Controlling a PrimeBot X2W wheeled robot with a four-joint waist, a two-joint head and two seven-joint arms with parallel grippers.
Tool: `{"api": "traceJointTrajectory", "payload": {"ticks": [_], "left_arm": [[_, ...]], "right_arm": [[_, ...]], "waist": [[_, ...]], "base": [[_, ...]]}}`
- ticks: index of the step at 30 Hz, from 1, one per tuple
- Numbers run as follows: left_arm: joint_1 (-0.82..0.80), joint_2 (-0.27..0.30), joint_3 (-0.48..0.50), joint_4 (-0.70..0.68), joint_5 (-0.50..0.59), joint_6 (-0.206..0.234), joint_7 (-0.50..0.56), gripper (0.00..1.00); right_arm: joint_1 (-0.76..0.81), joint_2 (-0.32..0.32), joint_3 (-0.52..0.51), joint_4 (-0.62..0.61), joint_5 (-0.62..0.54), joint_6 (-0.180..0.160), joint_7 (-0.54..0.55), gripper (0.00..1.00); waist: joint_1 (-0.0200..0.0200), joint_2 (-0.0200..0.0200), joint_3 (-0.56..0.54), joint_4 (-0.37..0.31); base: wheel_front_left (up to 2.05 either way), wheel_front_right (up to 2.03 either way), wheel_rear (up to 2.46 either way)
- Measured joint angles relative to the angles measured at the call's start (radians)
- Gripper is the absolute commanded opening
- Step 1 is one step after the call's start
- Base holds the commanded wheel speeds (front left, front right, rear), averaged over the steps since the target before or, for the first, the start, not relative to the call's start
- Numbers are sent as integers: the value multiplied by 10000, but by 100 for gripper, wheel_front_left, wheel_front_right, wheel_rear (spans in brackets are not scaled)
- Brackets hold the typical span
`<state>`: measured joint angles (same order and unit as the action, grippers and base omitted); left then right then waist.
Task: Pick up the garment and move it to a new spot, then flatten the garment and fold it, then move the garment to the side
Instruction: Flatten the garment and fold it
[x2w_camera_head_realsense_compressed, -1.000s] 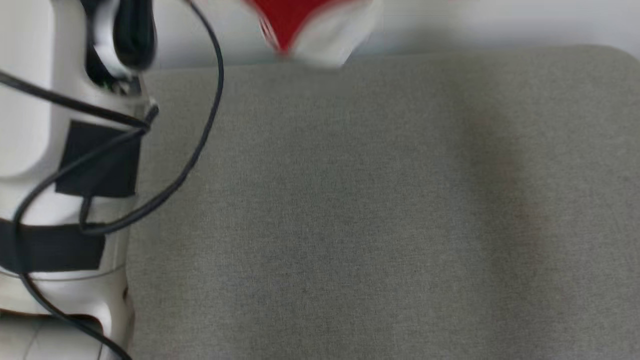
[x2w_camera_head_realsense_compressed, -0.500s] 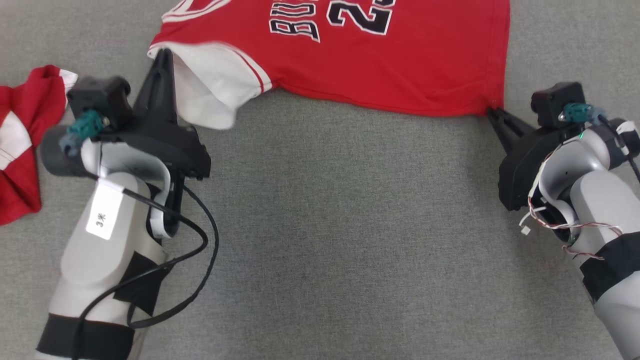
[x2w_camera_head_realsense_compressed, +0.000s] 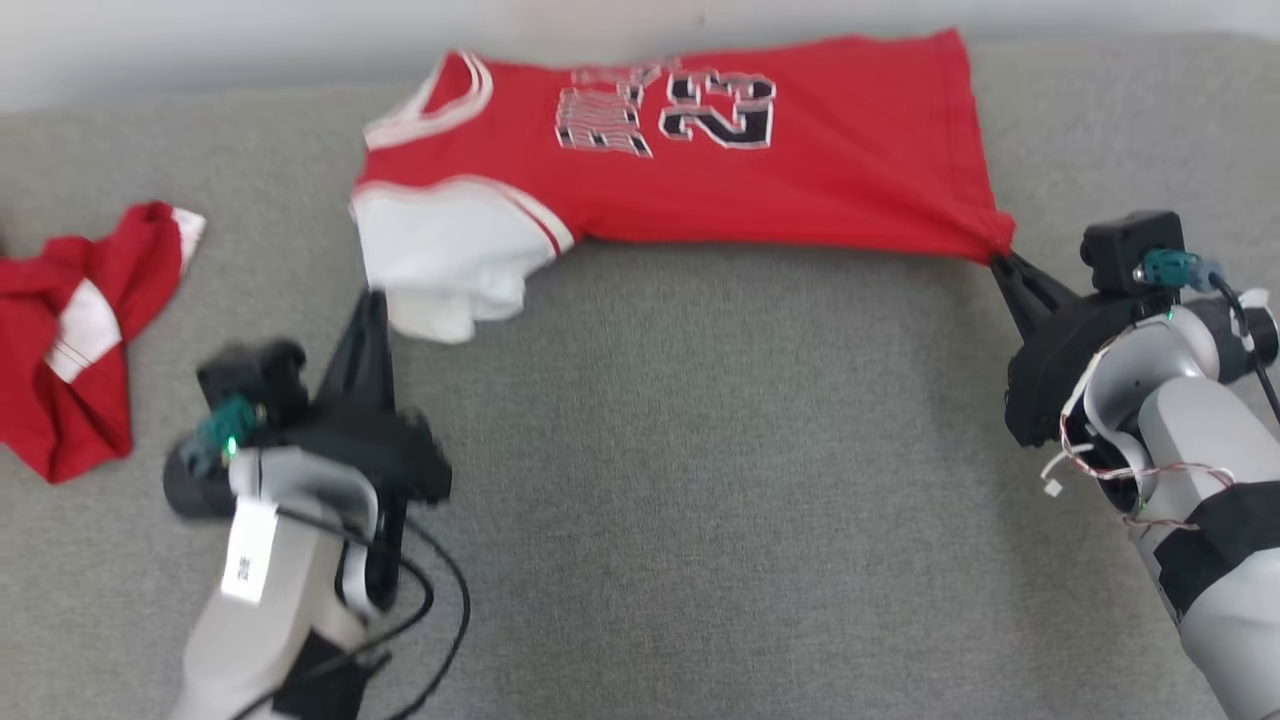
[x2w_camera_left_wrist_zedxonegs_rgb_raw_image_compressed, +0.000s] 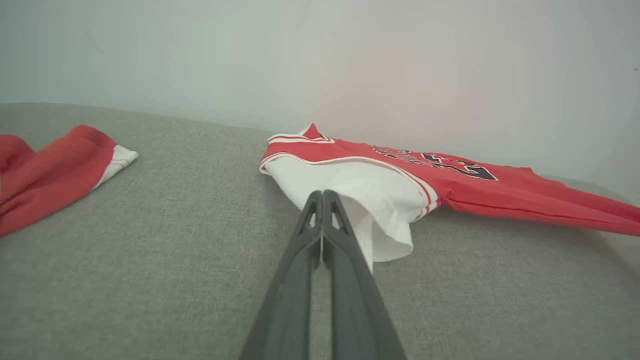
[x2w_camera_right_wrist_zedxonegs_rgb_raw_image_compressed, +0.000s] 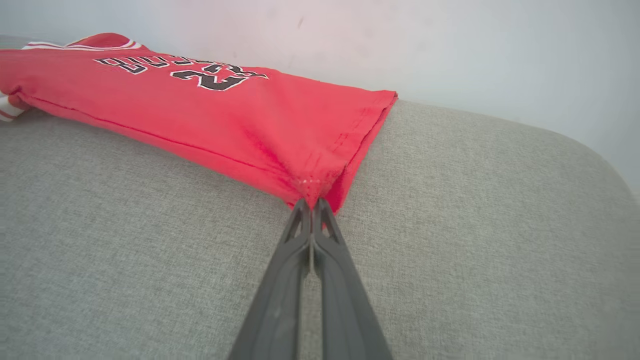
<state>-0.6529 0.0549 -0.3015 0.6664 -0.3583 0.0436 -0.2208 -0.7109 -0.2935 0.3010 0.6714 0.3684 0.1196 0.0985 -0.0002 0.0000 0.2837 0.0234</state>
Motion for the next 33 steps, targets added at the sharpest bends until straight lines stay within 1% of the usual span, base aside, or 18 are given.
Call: {"api": "traceJointTrajectory", "payload": {"ticks": [3,4,12,14,20,22,25,30,31,33], "left_arm": [[578,-46,65,128,-382,-23,-13,0],[781,-50,58,186,-403,-109,-13,0],[2326,-82,75,182,-596,-276,-56,0],[2860,-92,245,50,-1039,-349,-56,0],[4881,-42,497,-445,-1632,-355,19,0],[5423,-31,466,-727,-1705,-449,140,0],[6064,-29,347,-1175,-1781,-453,282,0],[6985,81,311,-1912,-1797,-441,514,0],[7139,109,307,-2061,-1797,-437,543,0],[7397,136,280,-2347,-1797,-424,683,0]], "right_arm": [[84,-40,77,332,-54,10,-211,0],[144,-54,73,431,-61,10,-245,0],[1449,31,144,972,31,36,-564,0],[1724,50,247,1007,50,36,-593,0],[2633,132,587,1083,52,38,-522,0],[3100,100,604,1039,54,38,-439,0],[3885,15,593,890,90,33,-257,0],[4729,-19,587,280,167,-192,-4,0],[4850,-36,591,138,173,-278,52,0],[5074,-79,573,-77,194,-332,165,0]], "waist": [[1,0,-427,20],[1,0,-575,31],[0,-1,-1746,182],[-1,-1,-2042,228],[-1,-2,-2935,331],[-1,-2,-3227,357],[-1,-2,-3618,409],[0,-2,-4099,497],[0,-2,-4163,506],[0,-2,-4252,503]], "base": [[0,0,0],[0,0,0],[0,0,0],[0,0,0],[0,0,0],[0,0,0],[0,0,0],[0,0,0],[0,0,0],[0,0,0]]}}
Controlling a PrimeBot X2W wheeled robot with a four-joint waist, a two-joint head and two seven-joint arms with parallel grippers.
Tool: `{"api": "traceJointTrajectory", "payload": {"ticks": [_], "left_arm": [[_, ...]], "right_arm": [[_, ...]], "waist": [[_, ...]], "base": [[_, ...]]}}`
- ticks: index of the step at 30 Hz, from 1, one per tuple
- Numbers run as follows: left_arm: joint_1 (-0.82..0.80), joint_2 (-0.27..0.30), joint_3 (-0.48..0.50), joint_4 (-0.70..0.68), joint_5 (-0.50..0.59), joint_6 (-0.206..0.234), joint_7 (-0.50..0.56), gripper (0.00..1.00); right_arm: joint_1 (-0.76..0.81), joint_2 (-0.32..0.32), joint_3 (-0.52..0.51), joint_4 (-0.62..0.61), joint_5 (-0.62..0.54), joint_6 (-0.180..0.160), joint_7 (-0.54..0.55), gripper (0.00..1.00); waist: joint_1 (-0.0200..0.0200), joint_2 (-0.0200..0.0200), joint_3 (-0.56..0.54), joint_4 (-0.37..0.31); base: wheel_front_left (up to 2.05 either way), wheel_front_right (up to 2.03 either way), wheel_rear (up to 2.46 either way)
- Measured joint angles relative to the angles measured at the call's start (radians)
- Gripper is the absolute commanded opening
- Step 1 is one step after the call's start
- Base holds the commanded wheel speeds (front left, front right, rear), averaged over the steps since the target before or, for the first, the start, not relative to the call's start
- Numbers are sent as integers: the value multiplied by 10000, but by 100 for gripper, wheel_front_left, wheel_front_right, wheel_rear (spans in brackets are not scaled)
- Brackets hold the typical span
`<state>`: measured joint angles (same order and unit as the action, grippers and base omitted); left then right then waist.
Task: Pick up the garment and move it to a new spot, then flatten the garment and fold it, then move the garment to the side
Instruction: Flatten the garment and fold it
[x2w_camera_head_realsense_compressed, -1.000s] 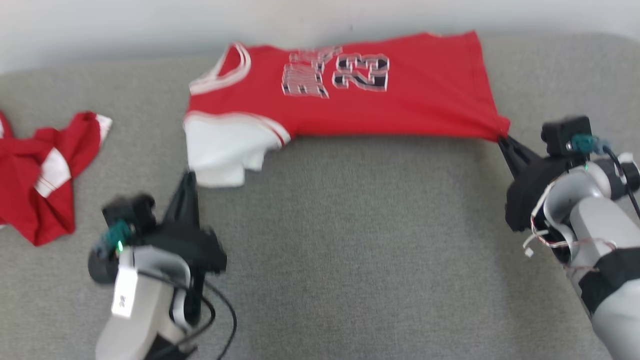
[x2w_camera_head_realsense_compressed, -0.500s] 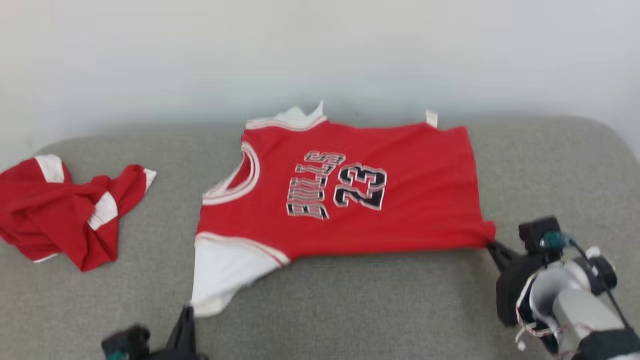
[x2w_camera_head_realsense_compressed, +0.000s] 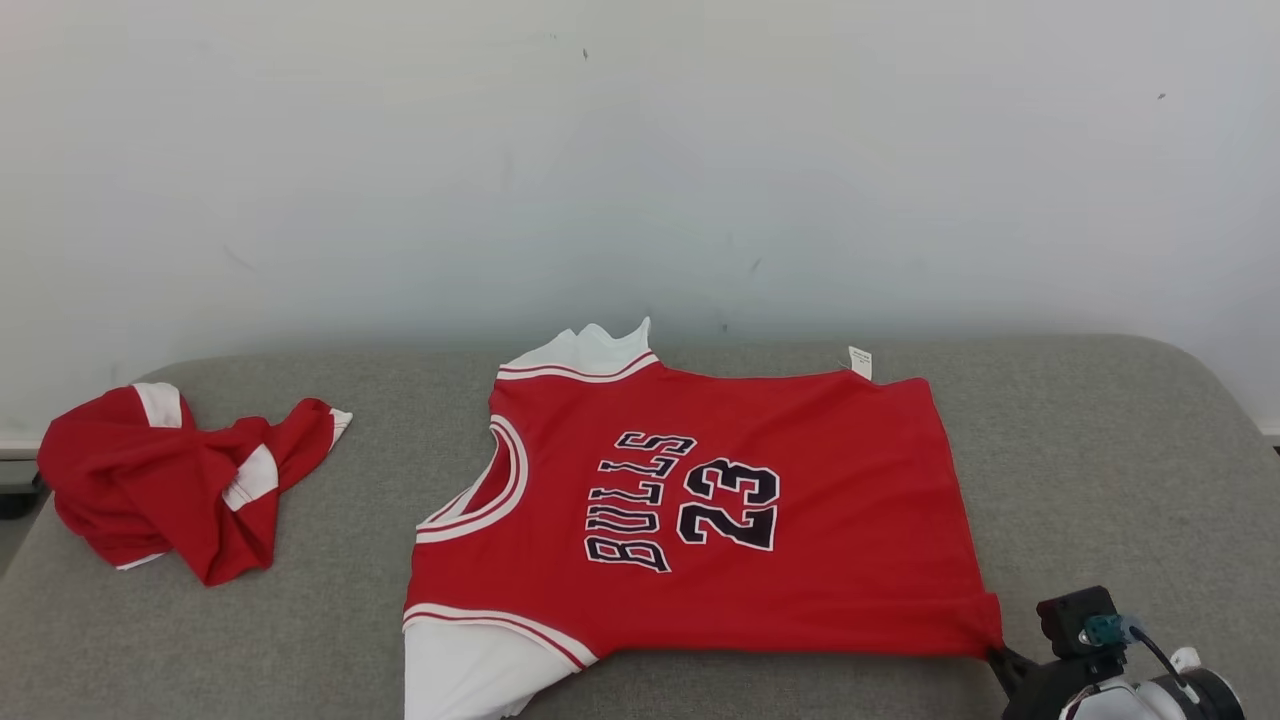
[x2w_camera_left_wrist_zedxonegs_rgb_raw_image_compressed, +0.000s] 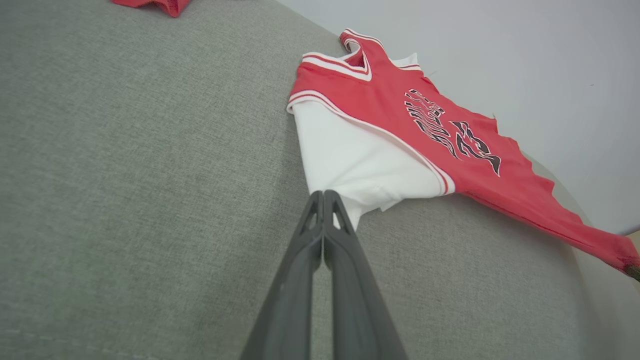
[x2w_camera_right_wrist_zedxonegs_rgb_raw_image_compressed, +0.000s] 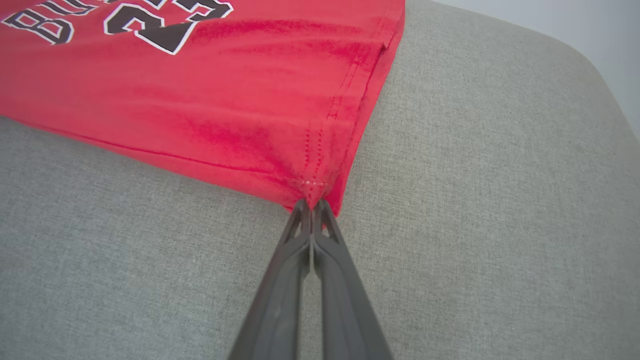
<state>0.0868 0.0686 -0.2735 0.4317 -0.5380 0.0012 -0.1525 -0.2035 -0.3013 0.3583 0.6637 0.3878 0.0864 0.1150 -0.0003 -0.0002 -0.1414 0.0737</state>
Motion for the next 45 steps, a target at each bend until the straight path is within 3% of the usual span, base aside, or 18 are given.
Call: {"api": "traceJointTrajectory", "payload": {"ticks": [5,15,20,29,30,31,32,33,45], "left_arm": [[537,4,-79,-1055,-12,151,313,0],[1340,286,-117,-2336,-86,535,1020,0],[1343,412,-151,-2491,46,757,1430,0],[1379,468,-324,-2493,238,957,2088,0],[1394,458,-322,-2493,238,968,2150,0],[1415,458,-341,-2495,242,970,2203,7],[1457,456,-359,-2502,251,974,2286,53],[1519,451,-359,-2508,284,1018,2286,100],[1440,732,242,-3060,729,1129,2182,100]], "right_arm": [[951,-119,-261,-920,171,-527,182,0],[1923,-267,-652,-2472,401,-1231,539,0],[2173,-301,-696,-2874,443,-1488,884,0],[2327,-336,-577,-3356,430,-1620,1613,0],[2359,-336,-564,-3363,430,-1632,1678,44],[2362,-337,-546,-3377,430,-1657,1766,85],[2361,-345,-546,-3415,430,-1661,1854,100],[2363,-362,-546,-3444,430,-1670,1900,100],[2406,-587,-1064,-4280,395,-1923,1891,100]], "waist": [[2,1,-48,-85],[2,1,8,-278],[3,1,79,-317],[3,2,279,-325],[3,2,301,-320],[3,2,320,-316],[3,2,338,-309],[3,2,354,-303],[3,3,455,-238]], "base": [[0,0,0],[0,0,0],[0,0,0],[0,0,0],[0,0,0],[0,0,0],[0,0,0],[0,0,0],[0,0,0]]}}
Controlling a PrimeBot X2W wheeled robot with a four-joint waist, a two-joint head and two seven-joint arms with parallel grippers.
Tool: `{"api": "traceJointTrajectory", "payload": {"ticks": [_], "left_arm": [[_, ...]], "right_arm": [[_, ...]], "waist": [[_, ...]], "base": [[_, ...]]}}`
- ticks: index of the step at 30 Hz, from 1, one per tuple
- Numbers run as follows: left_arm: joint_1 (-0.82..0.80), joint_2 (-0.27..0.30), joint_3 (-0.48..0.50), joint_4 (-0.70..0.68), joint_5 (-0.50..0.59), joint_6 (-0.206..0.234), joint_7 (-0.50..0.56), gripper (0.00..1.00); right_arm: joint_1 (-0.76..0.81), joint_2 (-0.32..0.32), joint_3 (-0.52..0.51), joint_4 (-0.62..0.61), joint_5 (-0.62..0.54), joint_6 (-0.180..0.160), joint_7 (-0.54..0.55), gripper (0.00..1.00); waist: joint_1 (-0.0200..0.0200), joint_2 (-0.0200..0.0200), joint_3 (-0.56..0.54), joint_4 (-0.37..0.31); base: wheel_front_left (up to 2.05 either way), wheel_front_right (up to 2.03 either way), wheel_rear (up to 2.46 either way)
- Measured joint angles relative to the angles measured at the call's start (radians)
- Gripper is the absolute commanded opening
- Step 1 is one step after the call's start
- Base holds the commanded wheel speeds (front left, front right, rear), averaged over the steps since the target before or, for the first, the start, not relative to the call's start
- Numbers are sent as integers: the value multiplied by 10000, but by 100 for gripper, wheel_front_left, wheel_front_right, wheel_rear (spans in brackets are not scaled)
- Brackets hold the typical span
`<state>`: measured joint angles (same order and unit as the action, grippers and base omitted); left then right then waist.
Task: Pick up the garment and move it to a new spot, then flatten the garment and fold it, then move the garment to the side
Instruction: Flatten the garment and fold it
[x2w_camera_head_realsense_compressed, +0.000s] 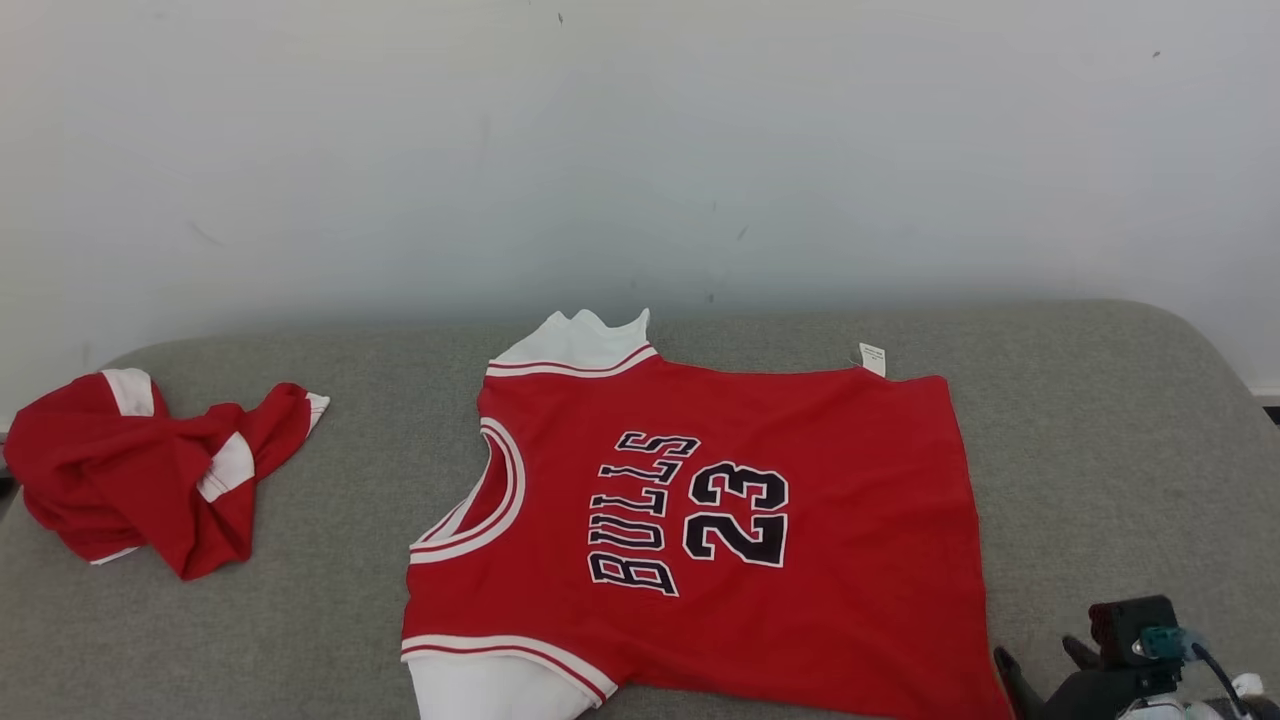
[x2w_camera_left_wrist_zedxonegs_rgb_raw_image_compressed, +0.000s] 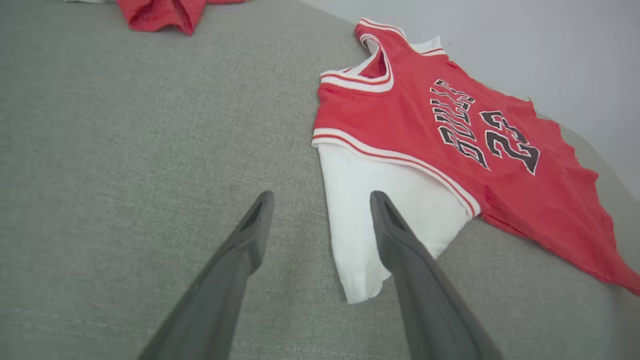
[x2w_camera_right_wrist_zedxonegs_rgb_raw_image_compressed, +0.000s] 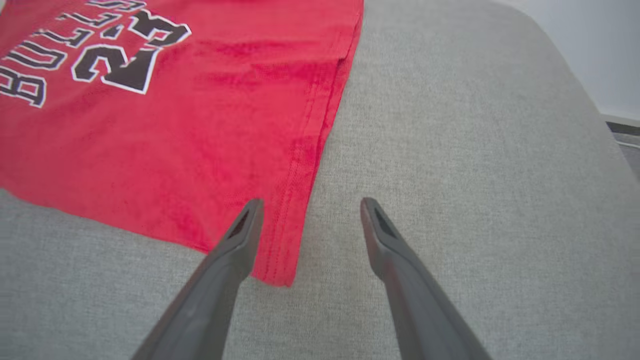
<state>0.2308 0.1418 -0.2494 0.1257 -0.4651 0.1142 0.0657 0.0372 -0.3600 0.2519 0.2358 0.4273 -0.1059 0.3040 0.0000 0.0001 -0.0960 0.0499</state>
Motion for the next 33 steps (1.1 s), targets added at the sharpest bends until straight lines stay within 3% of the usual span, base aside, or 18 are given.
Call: {"api": "traceJointTrajectory", "payload": {"ticks": [4,10,17,33], "left_arm": [[-545,38,407,-740,25,0,-901,100],[-1291,353,130,-1262,750,-272,-1733,100],[-1337,460,445,-736,949,-90,-1894,100],[-1530,426,652,-81,947,-2,-1429,100]], "right_arm": [[-53,111,-337,-648,-44,-25,-518,100],[-78,575,-512,-1260,-33,-86,-1333,100],[-257,1386,-594,-1455,-69,-134,-2303,100],[64,2368,-1302,-1080,-56,-184,-3430,100]], "waist": [[1,0,-38,-19],[0,0,-164,-142],[0,0,-336,-448],[0,-1,-633,-865]], "base": [[0,0,0],[0,0,0],[0,0,0],[0,0,0]]}}
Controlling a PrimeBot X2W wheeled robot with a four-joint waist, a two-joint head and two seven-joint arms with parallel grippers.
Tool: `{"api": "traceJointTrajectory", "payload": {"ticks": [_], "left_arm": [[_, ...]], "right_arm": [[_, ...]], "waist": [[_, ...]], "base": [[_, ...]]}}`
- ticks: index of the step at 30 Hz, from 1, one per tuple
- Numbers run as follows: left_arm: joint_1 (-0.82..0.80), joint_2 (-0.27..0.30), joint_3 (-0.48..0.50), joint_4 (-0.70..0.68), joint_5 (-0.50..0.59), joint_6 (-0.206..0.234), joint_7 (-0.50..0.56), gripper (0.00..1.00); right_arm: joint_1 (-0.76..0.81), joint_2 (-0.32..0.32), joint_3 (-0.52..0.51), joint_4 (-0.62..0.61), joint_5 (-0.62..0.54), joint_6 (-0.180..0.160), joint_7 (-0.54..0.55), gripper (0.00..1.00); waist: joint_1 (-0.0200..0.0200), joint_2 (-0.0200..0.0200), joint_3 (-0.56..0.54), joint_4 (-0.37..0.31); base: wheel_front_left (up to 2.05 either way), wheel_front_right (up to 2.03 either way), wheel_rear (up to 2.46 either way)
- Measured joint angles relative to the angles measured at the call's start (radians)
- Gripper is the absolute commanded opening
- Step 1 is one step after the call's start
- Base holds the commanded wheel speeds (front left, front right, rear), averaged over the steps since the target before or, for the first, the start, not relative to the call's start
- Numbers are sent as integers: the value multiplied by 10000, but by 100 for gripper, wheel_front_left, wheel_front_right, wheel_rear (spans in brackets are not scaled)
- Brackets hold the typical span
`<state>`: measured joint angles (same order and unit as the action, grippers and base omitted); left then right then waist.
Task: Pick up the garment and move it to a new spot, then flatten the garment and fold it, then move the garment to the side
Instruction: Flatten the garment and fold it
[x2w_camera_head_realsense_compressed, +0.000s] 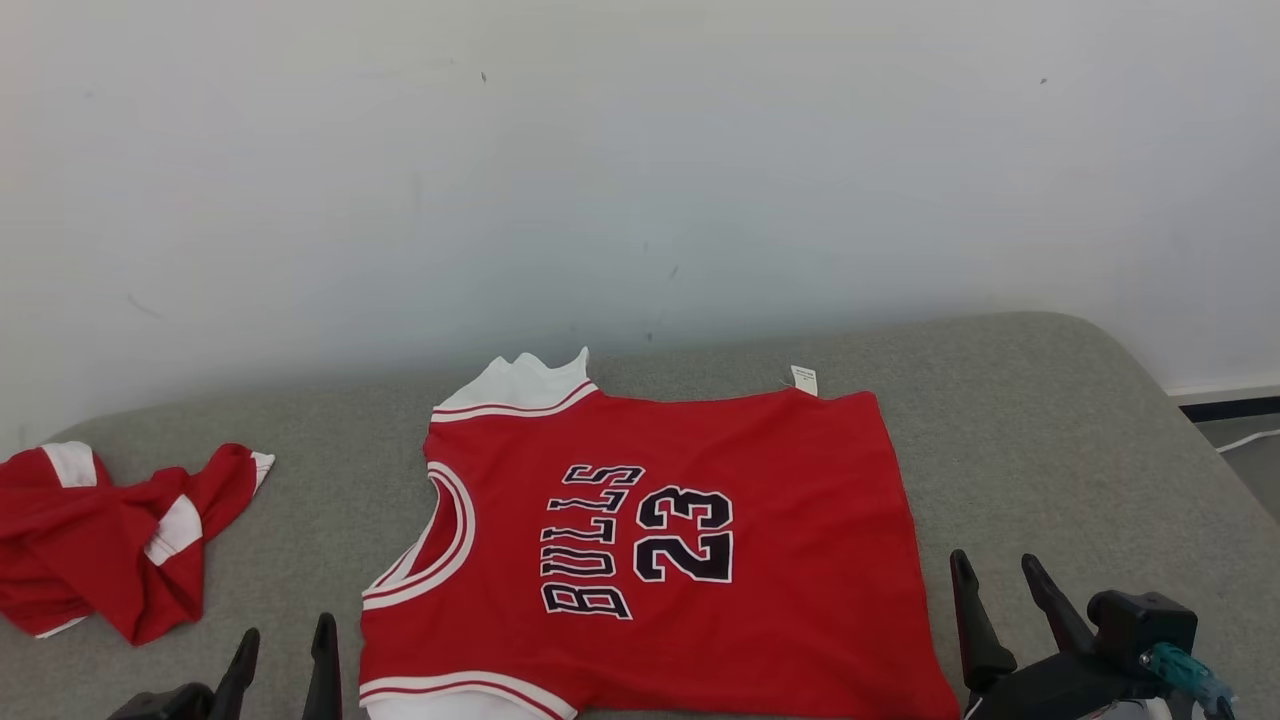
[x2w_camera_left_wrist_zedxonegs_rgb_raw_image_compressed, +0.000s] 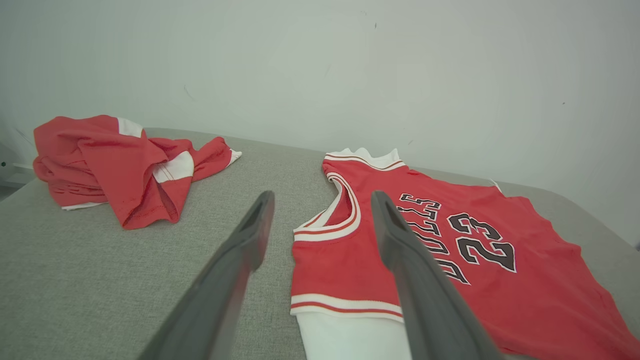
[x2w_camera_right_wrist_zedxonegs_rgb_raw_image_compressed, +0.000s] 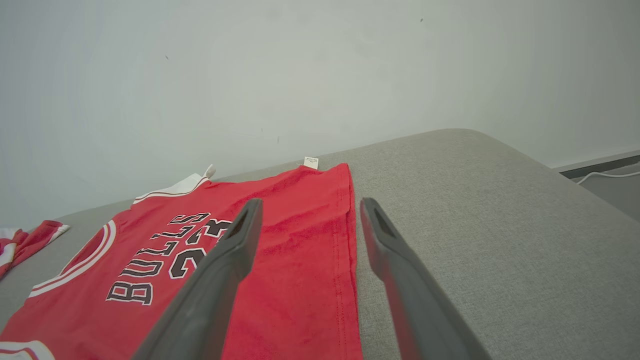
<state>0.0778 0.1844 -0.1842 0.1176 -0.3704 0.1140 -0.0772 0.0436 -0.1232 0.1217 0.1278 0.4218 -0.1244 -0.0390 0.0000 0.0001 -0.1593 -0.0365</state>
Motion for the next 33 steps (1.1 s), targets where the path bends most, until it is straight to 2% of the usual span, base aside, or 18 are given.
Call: {"api": "traceJointTrajectory", "payload": {"ticks": [23,27,33], "left_arm": [[46,-98,-56,-21,-50,0,401,100],[207,-148,-182,-79,-174,-13,692,100],[321,-148,-357,33,-453,-96,1969,100]], "right_arm": [[80,65,-257,460,-59,-2,-316,100],[75,21,-217,518,-86,0,-169,100],[70,-301,44,756,-190,12,748,100]], "waist": [[0,0,189,-93],[0,0,187,-86],[0,0,163,-78]], "base": [[0,0,0],[0,0,0],[0,0,0]]}}
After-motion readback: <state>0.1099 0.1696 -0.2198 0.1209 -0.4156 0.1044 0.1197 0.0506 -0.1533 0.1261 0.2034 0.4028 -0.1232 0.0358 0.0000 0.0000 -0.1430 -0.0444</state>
